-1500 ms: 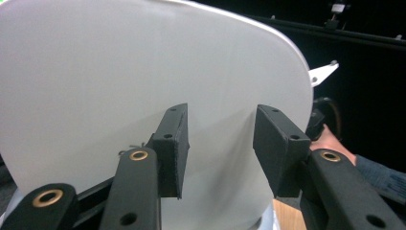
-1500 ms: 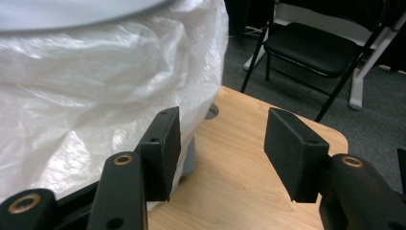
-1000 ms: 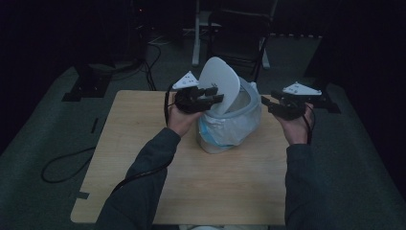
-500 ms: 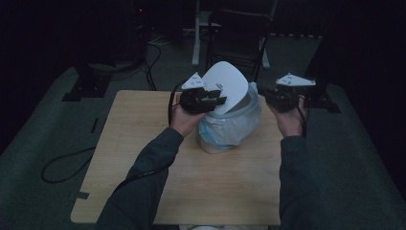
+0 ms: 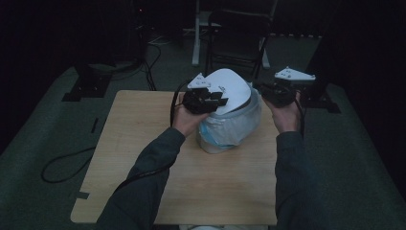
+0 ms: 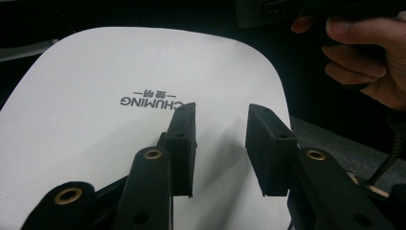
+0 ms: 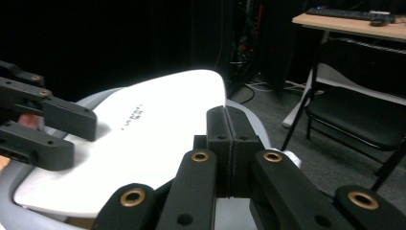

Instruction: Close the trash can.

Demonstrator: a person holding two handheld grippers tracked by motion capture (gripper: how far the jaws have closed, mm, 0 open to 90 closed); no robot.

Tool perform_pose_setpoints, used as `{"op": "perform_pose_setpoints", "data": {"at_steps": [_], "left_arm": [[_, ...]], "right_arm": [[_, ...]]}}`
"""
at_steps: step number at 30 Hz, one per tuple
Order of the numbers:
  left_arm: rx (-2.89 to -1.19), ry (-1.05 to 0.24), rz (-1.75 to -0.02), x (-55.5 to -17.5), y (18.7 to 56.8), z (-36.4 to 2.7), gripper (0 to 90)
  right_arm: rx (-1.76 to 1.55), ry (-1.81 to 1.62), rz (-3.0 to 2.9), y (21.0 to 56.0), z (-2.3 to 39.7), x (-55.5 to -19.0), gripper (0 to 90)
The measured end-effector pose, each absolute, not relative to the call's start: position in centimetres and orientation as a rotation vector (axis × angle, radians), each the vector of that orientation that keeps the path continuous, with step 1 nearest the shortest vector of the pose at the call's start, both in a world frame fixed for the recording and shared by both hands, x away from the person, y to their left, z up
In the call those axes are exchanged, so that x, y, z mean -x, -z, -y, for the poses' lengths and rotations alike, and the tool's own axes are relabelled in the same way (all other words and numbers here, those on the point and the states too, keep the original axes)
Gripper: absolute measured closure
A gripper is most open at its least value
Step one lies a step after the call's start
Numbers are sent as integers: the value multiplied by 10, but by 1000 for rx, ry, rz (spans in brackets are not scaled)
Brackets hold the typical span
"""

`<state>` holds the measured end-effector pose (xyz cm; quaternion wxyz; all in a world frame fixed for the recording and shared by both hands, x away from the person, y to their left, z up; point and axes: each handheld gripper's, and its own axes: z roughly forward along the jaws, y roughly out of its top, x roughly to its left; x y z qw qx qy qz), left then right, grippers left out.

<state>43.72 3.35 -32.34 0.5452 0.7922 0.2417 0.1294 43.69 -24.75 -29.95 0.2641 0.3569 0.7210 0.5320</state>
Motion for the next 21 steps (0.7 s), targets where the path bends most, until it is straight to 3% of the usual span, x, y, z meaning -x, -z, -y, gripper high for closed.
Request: {"op": "perform_pose_setpoints", "data": {"at_steps": [12,21], "left_arm": [[-1895,-295,-565,-432,322,-34,635],[-1800,-303,-601,-427,319,-67,621]], "right_arm": [[-1010,-1371,-2039,318,230,-458,899],[-1043,-1383,-2050,325,226,-469,900]]}}
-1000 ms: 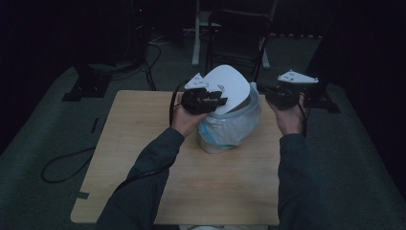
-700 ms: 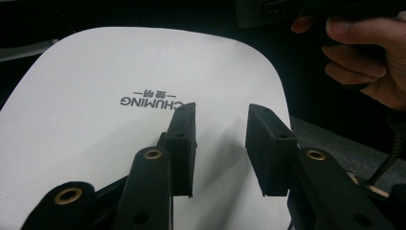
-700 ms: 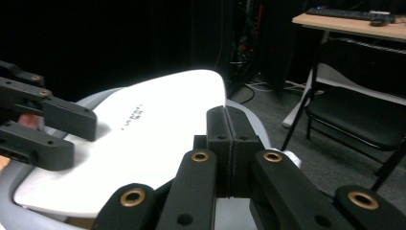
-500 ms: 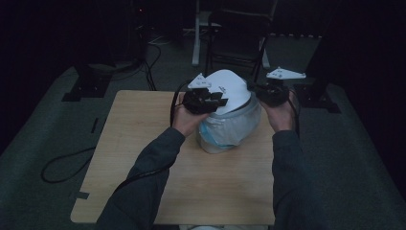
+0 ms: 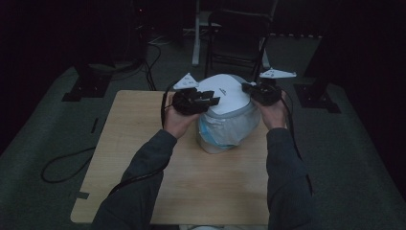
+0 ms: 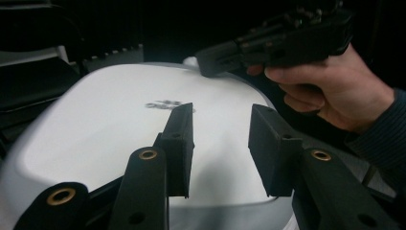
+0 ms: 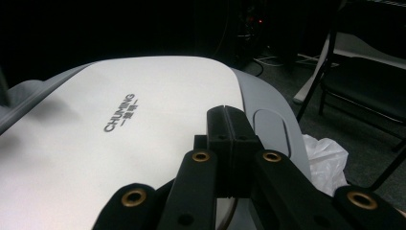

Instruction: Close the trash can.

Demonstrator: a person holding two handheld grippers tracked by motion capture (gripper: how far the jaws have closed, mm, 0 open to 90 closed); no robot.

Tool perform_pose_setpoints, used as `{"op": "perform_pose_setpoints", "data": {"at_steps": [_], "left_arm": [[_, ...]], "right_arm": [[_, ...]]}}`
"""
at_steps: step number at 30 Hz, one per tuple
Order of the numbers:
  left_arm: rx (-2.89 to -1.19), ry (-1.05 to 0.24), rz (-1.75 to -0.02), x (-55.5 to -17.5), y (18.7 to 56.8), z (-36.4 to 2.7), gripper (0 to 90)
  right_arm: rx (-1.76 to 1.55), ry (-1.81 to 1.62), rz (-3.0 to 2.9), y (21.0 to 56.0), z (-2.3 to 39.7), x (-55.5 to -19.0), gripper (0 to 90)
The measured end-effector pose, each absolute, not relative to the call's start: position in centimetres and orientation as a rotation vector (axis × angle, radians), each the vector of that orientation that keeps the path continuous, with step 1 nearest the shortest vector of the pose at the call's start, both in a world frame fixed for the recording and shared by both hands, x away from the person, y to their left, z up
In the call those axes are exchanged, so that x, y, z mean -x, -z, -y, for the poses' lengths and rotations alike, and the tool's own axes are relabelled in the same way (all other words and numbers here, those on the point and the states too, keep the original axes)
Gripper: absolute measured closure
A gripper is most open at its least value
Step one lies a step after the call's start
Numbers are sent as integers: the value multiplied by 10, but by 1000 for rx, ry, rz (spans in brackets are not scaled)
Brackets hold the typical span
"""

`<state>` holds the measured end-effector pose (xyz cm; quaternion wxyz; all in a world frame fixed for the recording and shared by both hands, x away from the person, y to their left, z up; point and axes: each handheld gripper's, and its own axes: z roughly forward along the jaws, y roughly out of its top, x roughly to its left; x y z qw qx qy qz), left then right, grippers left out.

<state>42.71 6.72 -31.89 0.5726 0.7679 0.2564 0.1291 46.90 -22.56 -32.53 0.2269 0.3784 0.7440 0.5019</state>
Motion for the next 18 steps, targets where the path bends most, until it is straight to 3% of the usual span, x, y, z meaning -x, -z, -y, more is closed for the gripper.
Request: {"op": "perform_pose_setpoints", "data": {"at_steps": [18], "left_arm": [[-1685,-301,-695,-427,339,-125,600]], "right_arm": [[-1057,-1301,-2023,325,223,-474,900]]}}
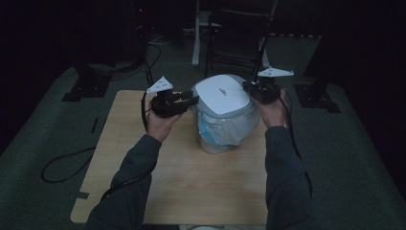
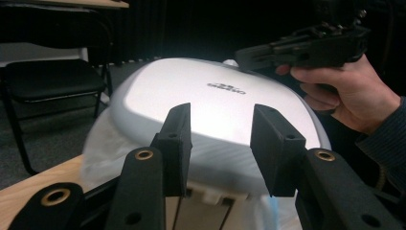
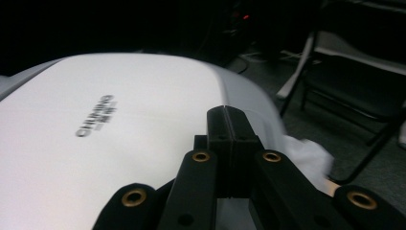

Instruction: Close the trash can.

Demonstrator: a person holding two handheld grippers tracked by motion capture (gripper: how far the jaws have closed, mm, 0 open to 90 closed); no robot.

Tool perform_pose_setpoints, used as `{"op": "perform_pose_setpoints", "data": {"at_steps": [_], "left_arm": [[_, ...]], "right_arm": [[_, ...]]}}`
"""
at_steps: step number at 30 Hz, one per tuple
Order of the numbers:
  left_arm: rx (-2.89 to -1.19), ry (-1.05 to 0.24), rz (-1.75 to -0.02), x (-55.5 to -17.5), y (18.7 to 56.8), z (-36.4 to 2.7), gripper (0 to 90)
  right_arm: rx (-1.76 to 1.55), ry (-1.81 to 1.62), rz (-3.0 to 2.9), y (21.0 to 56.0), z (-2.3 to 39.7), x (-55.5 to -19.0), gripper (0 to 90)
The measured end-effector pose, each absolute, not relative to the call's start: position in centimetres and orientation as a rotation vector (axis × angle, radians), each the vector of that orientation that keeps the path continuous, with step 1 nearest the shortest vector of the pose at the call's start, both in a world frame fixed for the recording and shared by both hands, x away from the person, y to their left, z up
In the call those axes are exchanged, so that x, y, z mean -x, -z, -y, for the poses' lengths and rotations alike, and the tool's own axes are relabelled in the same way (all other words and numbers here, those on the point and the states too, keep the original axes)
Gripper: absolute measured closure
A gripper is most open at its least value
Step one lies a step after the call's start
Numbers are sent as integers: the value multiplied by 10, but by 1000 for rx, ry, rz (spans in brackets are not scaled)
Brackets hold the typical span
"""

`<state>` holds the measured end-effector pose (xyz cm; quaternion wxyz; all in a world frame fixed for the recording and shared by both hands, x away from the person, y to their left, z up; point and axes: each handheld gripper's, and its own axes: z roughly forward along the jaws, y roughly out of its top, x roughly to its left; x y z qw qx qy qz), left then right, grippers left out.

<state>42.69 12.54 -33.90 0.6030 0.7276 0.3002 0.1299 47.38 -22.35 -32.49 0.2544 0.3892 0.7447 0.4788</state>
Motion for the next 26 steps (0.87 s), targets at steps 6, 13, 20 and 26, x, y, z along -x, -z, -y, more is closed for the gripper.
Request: {"op": "perform_pose_setpoints", "data": {"at_steps": [6,13,20,26], "left_arm": [[-1665,-303,-741,-424,350,-148,581],[-1685,-315,-775,-408,378,-169,559],[-1733,-319,-823,-391,416,-182,538],[-1760,-297,-887,-379,451,-193,532]], "right_arm": [[-1129,-1295,-1932,331,251,-466,899],[-1203,-1263,-1863,350,279,-455,871],[-1265,-1143,-1876,393,289,-449,843],[-1332,-1071,-1916,442,292,-447,779]]}}
